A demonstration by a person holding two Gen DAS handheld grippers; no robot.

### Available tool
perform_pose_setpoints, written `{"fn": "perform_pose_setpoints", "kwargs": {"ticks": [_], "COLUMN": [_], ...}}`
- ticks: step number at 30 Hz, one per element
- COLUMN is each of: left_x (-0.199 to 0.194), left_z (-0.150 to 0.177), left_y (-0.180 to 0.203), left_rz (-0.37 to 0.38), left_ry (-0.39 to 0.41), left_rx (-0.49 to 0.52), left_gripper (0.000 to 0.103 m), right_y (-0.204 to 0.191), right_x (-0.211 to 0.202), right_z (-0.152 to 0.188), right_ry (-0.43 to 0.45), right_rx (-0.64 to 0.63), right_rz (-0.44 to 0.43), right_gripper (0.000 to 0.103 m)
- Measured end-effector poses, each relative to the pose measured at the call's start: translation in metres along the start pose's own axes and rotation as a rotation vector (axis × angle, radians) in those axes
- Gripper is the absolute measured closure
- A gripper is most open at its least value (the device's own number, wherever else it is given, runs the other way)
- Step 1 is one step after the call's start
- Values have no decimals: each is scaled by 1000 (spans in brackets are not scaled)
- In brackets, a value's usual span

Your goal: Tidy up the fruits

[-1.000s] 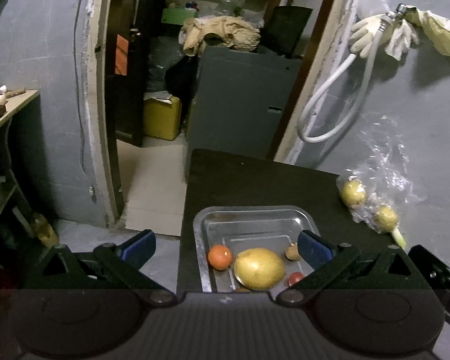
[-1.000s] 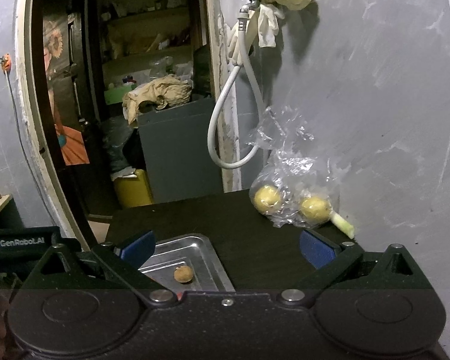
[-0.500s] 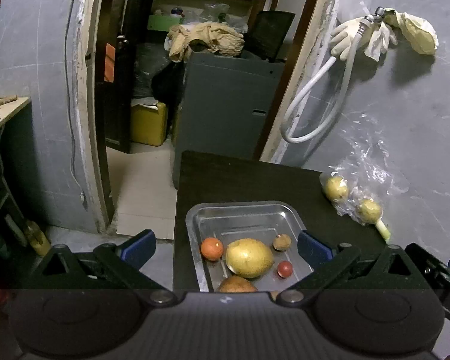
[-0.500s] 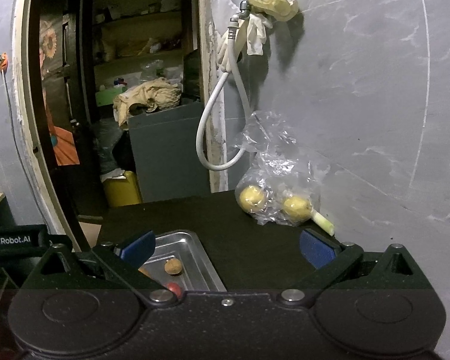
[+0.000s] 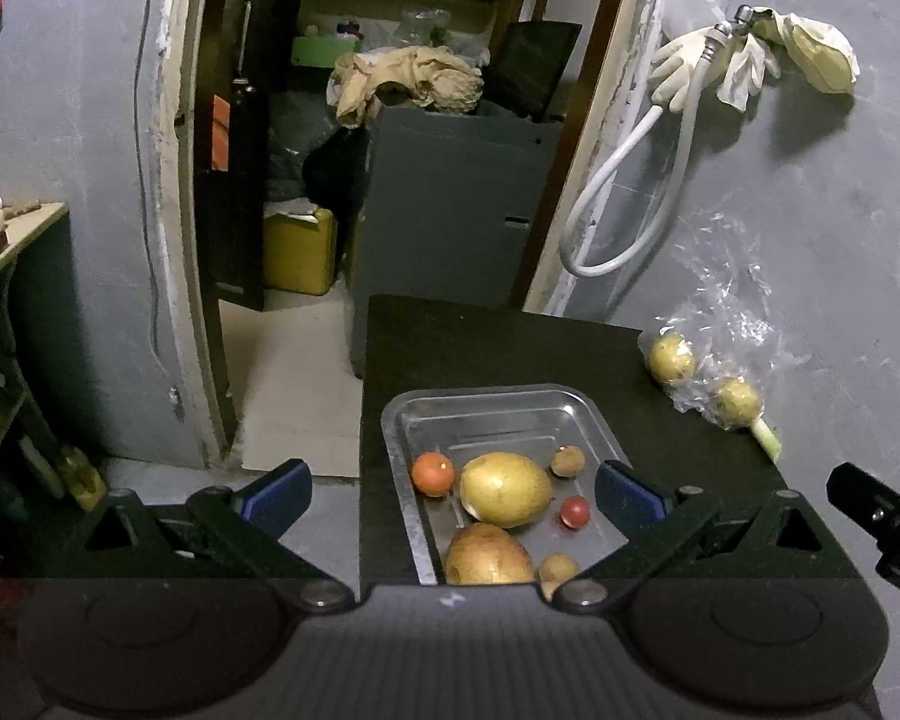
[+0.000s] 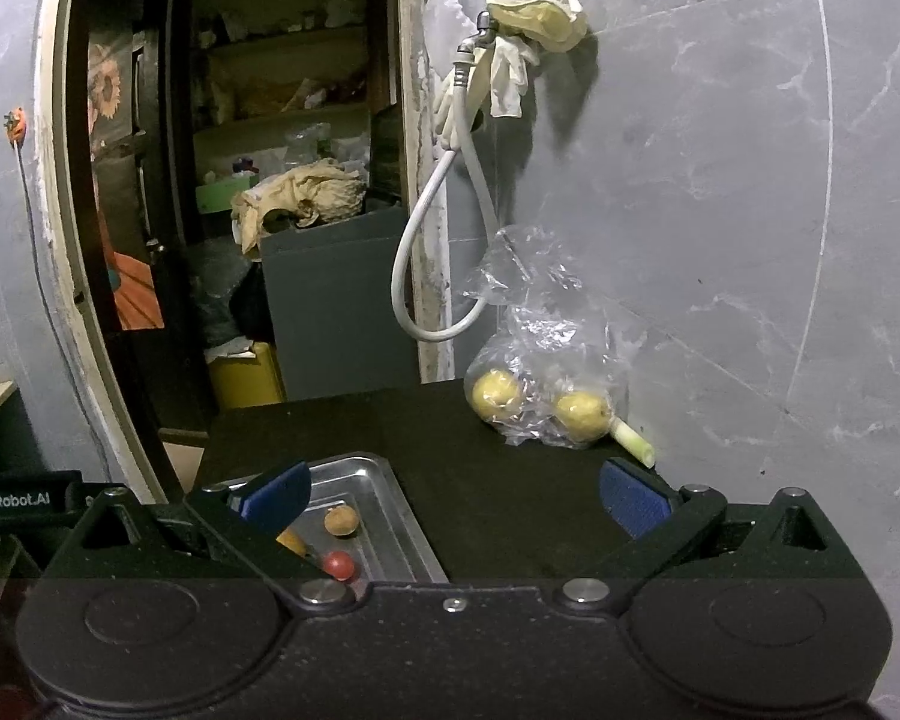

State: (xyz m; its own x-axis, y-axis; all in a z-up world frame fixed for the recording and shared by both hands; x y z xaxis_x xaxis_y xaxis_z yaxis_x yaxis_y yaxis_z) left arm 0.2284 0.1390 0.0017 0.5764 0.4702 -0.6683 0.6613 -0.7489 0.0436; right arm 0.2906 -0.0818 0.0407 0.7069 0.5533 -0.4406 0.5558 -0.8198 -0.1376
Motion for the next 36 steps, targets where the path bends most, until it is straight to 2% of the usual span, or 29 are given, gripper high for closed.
{"fn": "perform_pose_setpoints", "kwargs": {"ticks": [12,36], "left_x": [-16,-58], "left_z": [19,51], "left_y": [-3,-1], "left_rz": [-43,-59], "left_ry": [-9,11], "left_rx": [-25,-32], "left_gripper": [1,1], "right_y": [9,20], "right_x": [-22,-67], "right_z": [7,29], "right_ry": [0,11], "right_rx": [-17,-16], "right_rz": [-39,-74], "right_gripper": [1,1]}}
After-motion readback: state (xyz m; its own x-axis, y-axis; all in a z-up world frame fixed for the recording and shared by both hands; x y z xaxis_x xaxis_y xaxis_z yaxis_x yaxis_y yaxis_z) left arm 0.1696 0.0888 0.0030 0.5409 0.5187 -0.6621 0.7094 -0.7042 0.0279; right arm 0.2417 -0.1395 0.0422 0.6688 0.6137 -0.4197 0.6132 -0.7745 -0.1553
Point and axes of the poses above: each gripper's, at about its wrist camera, not at the fingertips, and x roughly the way its jaws point, y to its right, z to its underside, the point moved 8 cm from there along x, roughly the way its jaws point, and after that the axes turned 12 degrees about -z, right-handed, at the moved point
